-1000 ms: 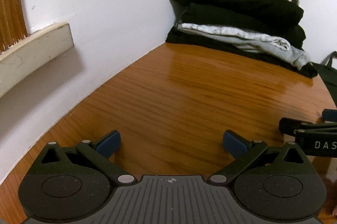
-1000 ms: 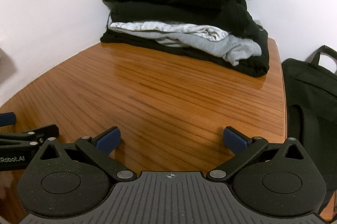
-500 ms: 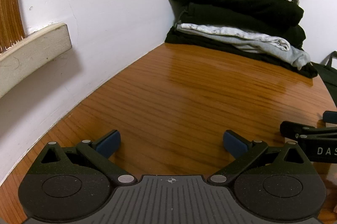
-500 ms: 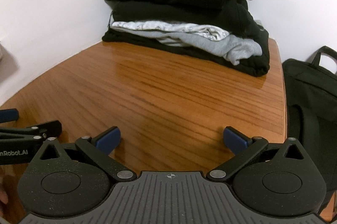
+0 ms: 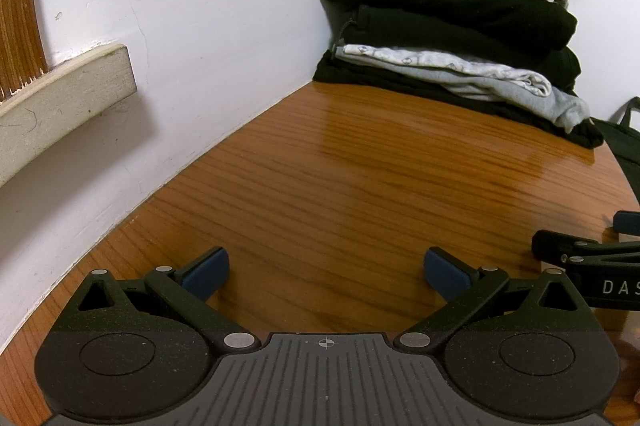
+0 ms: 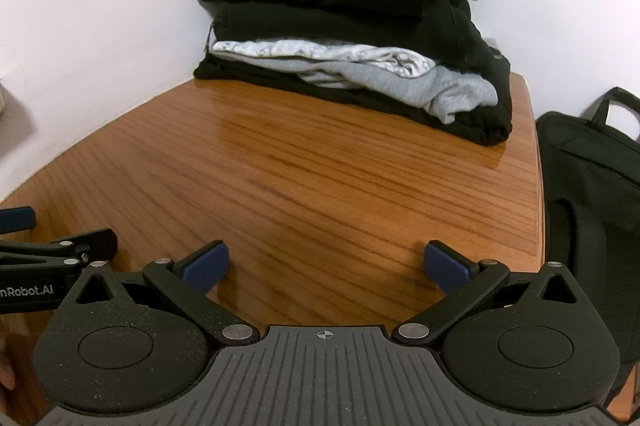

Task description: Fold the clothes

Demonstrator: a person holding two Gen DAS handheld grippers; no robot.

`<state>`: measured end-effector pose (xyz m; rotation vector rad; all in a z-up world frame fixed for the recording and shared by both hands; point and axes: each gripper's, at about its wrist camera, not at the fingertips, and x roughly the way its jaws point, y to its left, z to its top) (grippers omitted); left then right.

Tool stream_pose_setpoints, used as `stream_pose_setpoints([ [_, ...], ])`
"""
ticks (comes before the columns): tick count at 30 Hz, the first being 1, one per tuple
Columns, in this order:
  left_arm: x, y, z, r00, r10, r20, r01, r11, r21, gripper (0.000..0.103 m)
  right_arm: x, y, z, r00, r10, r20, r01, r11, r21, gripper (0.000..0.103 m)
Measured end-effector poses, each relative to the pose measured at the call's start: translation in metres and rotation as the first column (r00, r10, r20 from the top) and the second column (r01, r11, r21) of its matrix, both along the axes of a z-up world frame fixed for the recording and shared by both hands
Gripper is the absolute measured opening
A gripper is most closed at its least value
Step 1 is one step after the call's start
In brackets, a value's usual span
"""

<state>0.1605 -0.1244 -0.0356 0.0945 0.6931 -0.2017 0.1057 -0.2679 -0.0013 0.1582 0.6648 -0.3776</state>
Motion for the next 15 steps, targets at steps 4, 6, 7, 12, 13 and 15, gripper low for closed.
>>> stream_pose_setpoints([
  [4, 0.0, 0.0, 0.0, 1.0, 0.001, 0.0, -0.001, 1.0, 0.0, 0.103, 0.0, 0.0, 0.0, 1.0, 0.0, 0.0, 0.0, 1.0, 0.0, 0.103],
  [6, 0.0, 0.0, 0.0, 1.0, 0.001, 0.0, -0.001, 1.0, 0.0, 0.103, 0.0, 0.0, 0.0, 1.0, 0.0, 0.0, 0.0, 1.0, 0.0, 0.103],
  [7, 0.0, 0.0, 0.0, 1.0, 0.001, 0.0, -0.001, 1.0, 0.0, 0.103, 0.0, 0.0, 0.0, 1.0, 0.0, 0.0, 0.0, 1.0, 0.0, 0.103],
  [12, -0.01, 0.001, 0.0, 1.0, 0.003, 0.0, -0.003, 1.0, 0.0, 0.103, -0.011, 0.006, 0.0, 1.0, 0.01, 0.0, -0.01, 1.0, -0.002, 0.103],
  [13, -0.012, 0.001, 0.0, 1.0, 0.003, 0.0, -0.003, 1.0, 0.0, 0.103, -0.014, 0.007, 0.0, 1.0, 0.006, 0.0, -0.006, 1.0, -0.002, 0.103],
  [15, -0.019, 0.001, 0.001, 1.0, 0.006, -0.001, -0.006, 1.0, 0.0, 0.103, -0.019, 0.01, 0.0, 1.0, -0.003, 0.0, 0.003, 1.0, -0.002, 0.103],
])
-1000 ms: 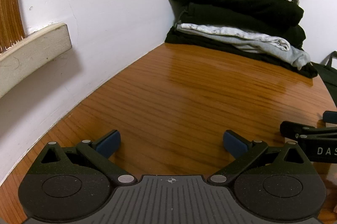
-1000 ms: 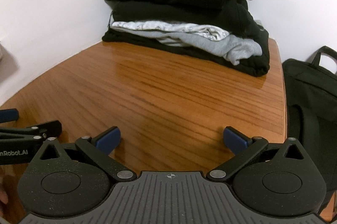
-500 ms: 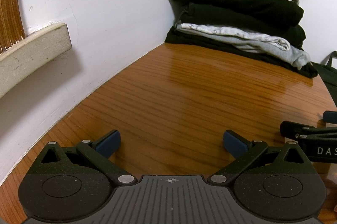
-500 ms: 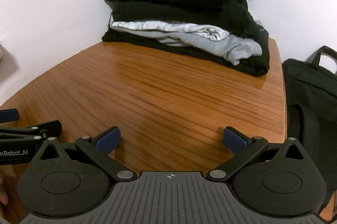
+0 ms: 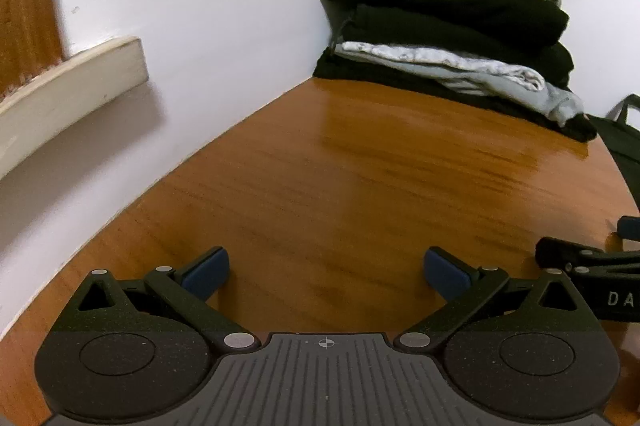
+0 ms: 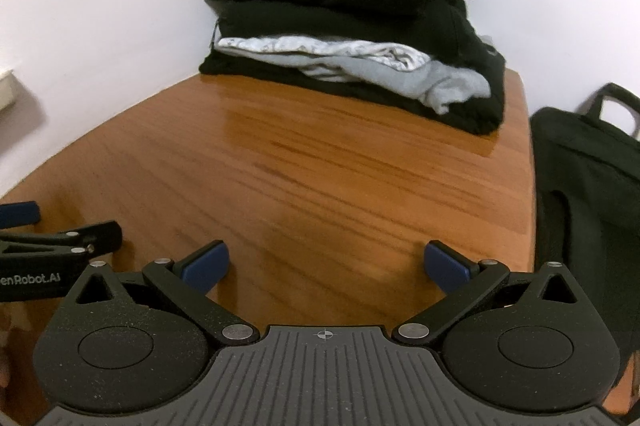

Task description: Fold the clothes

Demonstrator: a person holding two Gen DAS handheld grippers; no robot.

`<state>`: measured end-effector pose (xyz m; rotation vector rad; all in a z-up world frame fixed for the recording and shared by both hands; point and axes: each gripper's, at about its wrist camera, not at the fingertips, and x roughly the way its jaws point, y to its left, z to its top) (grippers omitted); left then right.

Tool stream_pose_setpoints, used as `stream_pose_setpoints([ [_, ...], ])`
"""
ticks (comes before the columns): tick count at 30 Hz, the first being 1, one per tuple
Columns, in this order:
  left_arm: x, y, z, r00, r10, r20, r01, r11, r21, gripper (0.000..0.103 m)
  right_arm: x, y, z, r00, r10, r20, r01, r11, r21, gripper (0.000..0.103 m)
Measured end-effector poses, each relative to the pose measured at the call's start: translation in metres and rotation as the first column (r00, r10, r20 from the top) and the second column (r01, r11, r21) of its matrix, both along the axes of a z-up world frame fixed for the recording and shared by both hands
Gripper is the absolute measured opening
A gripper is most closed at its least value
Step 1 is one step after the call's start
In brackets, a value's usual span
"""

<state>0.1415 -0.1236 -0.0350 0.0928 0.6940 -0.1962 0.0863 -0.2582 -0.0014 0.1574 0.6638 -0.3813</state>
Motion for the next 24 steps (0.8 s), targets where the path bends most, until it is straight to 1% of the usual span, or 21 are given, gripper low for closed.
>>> stream_pose_setpoints([
  [24, -0.0052, -0.0005, 0.0005, 1.0, -0.002, 0.0, 0.002, 1.0, -0.001, 0.103, -0.0009, 0.0015, 0.0, 1.0, -0.004, 0.0, 0.004, 1.0, -0.002, 0.103],
])
